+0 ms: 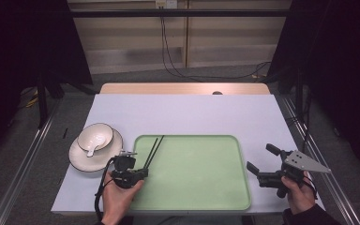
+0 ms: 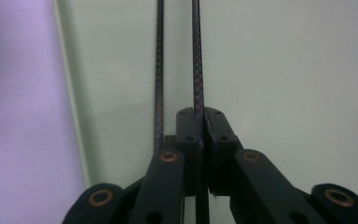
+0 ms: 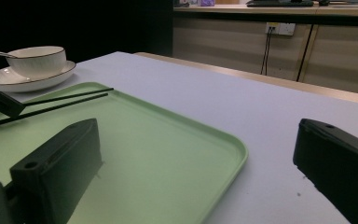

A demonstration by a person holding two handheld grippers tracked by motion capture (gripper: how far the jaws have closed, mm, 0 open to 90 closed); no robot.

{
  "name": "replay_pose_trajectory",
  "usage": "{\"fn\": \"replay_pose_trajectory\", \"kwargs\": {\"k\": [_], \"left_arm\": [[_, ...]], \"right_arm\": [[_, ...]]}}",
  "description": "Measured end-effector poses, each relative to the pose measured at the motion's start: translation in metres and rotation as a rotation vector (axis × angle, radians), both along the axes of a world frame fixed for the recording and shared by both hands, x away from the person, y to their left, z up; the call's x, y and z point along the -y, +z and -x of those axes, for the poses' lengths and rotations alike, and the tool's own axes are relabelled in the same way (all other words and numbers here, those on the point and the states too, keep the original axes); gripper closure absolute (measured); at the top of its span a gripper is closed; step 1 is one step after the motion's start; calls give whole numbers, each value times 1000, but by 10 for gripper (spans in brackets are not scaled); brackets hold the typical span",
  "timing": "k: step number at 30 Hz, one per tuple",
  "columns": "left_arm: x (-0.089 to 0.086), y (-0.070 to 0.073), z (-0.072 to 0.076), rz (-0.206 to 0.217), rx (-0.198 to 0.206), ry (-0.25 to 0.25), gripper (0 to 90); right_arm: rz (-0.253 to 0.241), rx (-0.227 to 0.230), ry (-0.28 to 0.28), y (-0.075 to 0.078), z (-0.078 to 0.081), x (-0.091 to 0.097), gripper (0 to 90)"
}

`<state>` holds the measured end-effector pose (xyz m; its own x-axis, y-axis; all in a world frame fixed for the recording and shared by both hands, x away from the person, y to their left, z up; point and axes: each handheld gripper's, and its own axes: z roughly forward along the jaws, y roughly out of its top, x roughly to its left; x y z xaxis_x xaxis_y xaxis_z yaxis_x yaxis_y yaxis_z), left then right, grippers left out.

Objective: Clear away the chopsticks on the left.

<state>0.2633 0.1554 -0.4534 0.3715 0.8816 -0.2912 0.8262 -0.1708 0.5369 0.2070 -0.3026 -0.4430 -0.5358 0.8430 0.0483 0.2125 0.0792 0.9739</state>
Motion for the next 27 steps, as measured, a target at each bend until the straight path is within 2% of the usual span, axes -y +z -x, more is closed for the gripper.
{"fn": "replay_pose_trajectory", "kwargs": {"k": [4, 8, 11, 17, 21, 23, 25, 27], "left_arm": [[4, -5, 1, -13, -16, 6, 856], [6, -5, 1, -38, -2, -8, 854], [5, -5, 1, -28, -10, -5, 854], [4, -6, 1, -30, 3, -11, 851], [3, -6, 0, -38, 12, -41, 846], [2, -7, 0, -10, 2, -43, 830], [1, -7, 0, -1, 3, -51, 817], [1, -7, -1, -12, 15, -66, 797]], "right_arm": [[-1, 2, 2, 0, 0, 0, 5], [-1, 1, 2, 0, 0, 0, 5], [-6, -2, -1, 0, 0, 0, 5], [-6, -2, -1, 0, 0, 0, 5], [-6, -2, 0, 0, 0, 0, 5], [-8, -5, 1, 0, 0, 0, 5], [-6, -1, 0, 0, 0, 0, 5], [-9, -5, 1, 0, 0, 0, 5]]}}
